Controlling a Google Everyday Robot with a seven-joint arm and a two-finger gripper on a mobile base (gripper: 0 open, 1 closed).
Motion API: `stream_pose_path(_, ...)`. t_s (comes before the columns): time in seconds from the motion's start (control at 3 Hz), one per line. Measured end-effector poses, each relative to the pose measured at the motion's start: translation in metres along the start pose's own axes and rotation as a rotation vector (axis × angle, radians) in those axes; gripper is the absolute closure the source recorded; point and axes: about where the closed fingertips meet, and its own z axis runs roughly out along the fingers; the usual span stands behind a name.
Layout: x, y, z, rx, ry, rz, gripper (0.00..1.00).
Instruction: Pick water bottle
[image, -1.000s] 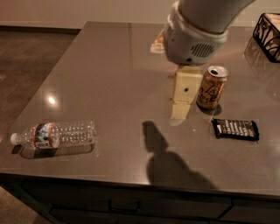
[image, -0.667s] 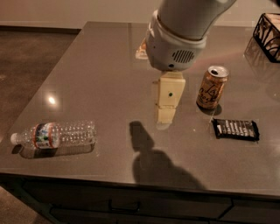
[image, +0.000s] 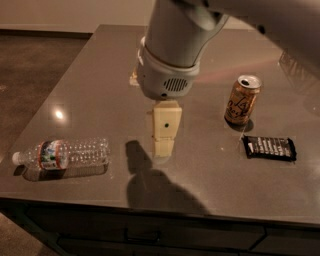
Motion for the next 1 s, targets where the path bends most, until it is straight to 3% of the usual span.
stream_pose_path(0.67, -0.026, 0.0, 0.05, -0.118, -0.025, 0.063, 0.0)
stream_pose_path(1.0, -0.037, -0.004, 0.067, -0.14, -0.027, 0.093, 0.0)
